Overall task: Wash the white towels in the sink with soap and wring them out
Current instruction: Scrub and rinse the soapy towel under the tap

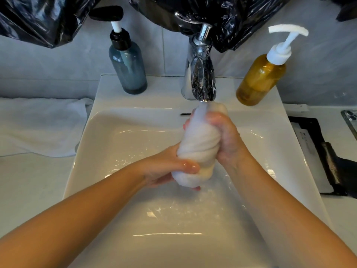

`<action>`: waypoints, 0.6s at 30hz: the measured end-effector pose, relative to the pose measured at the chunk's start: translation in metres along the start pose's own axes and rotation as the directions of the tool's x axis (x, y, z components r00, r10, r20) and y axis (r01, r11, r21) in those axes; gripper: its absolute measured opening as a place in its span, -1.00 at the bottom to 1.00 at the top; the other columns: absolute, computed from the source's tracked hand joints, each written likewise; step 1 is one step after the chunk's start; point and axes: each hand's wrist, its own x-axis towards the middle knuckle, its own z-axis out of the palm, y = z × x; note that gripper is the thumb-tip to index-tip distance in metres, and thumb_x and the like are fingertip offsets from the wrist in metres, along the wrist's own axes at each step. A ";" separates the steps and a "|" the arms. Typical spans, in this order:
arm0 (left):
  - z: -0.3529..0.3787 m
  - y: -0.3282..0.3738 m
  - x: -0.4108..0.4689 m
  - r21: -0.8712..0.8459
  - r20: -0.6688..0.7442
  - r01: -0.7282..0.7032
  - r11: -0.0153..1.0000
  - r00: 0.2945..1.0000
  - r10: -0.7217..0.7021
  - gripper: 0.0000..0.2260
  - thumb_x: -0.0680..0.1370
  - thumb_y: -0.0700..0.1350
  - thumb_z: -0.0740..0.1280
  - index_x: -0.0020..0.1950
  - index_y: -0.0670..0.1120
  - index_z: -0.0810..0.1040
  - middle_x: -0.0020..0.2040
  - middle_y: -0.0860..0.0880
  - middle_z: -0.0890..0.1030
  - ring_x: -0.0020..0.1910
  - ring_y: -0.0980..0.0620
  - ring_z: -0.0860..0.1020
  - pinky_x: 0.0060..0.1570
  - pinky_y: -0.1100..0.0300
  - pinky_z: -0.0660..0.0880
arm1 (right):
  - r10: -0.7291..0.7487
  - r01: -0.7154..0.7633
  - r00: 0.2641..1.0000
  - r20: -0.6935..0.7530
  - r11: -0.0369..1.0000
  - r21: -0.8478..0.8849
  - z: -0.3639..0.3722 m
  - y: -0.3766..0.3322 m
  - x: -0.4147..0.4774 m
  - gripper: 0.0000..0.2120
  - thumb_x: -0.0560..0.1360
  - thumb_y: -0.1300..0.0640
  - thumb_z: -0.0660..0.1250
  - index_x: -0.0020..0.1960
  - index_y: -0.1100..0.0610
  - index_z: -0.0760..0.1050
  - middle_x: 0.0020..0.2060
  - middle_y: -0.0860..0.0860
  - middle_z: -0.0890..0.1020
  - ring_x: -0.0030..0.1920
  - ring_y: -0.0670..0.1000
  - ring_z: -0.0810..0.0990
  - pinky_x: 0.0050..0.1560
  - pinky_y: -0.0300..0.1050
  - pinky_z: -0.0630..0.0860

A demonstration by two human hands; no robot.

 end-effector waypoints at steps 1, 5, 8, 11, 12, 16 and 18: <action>0.002 -0.002 0.000 -0.016 0.002 0.003 1.000 1.000 -0.003 -0.30 0.31 -0.18 0.46 0.43 -0.17 0.35 0.15 -0.28 0.57 0.09 -0.27 0.60 -0.12 -0.04 0.62 | -0.001 0.001 0.999 -0.036 1.000 -0.016 0.000 -0.001 -0.001 -0.32 0.06 0.06 0.60 0.06 0.31 0.43 -0.22 0.21 0.61 -0.23 0.12 0.65 -0.26 -0.12 0.58; 0.005 0.011 -0.002 0.235 -0.178 0.008 0.972 0.983 0.035 -0.39 0.27 -0.14 0.47 0.32 -0.07 0.46 0.08 -0.15 0.65 0.00 -0.14 0.65 -0.19 -0.03 0.63 | -0.025 -0.010 0.957 -0.290 0.993 -0.119 -0.007 -0.001 -0.014 -0.54 0.39 0.13 0.46 0.23 0.26 0.48 -0.01 0.18 0.68 0.06 0.13 0.67 0.04 0.02 0.62; 0.016 0.022 -0.002 0.762 -0.448 0.272 0.587 0.877 0.176 -0.48 0.29 0.08 0.47 0.18 0.00 0.41 -0.04 -0.05 0.62 -0.07 -0.09 0.62 -0.23 0.06 0.57 | -0.003 -0.033 0.933 -0.359 0.995 -0.093 -0.006 0.005 -0.025 -0.25 0.29 -0.10 0.60 0.34 0.19 0.41 0.16 0.19 0.62 0.19 0.15 0.63 0.14 0.07 0.60; 0.024 0.018 0.001 0.893 -0.420 0.282 0.350 0.801 0.427 -0.48 0.39 0.15 0.46 0.23 0.06 0.33 0.00 0.02 0.58 -0.04 -0.06 0.60 -0.18 0.12 0.50 | 0.017 -0.019 0.886 -0.463 1.000 0.002 -0.001 0.009 -0.029 -0.44 0.28 -0.08 0.59 0.14 0.18 0.51 -0.01 0.17 0.66 0.05 0.14 0.68 0.13 0.16 0.62; 0.023 0.016 0.001 0.905 -0.385 0.227 0.359 0.796 0.467 -0.43 0.36 0.16 0.48 0.28 0.09 0.35 0.04 0.02 0.57 -0.02 -0.06 0.59 -0.11 0.10 0.53 | 0.033 -0.010 0.875 -0.482 0.999 0.051 -0.001 0.009 -0.029 -0.58 0.35 -0.01 0.57 0.09 0.17 0.54 -0.06 0.15 0.66 0.01 0.12 0.68 0.11 0.15 0.62; 0.011 0.020 -0.003 0.807 -0.433 0.192 0.558 0.835 0.339 -0.14 0.32 0.04 0.56 0.51 0.22 0.17 0.11 0.09 0.45 0.05 0.02 0.49 -0.02 0.20 0.43 | -0.044 0.065 0.890 -0.455 0.997 0.029 -0.006 0.009 -0.034 -0.87 0.46 0.22 0.42 0.00 0.12 0.57 -0.18 0.03 0.64 -0.09 0.00 0.64 -0.13 -0.08 0.59; 0.012 0.015 -0.003 0.720 -0.417 0.129 0.682 0.866 0.276 -0.20 0.31 -0.05 0.57 0.44 0.26 0.26 0.05 0.11 0.51 0.02 0.02 0.52 -0.06 0.19 0.45 | -0.153 0.140 0.912 -0.381 0.988 -0.061 -0.005 0.008 -0.037 -0.86 0.44 0.26 0.38 -0.01 0.15 0.56 -0.21 -0.01 0.66 -0.11 -0.02 0.65 -0.15 -0.12 0.57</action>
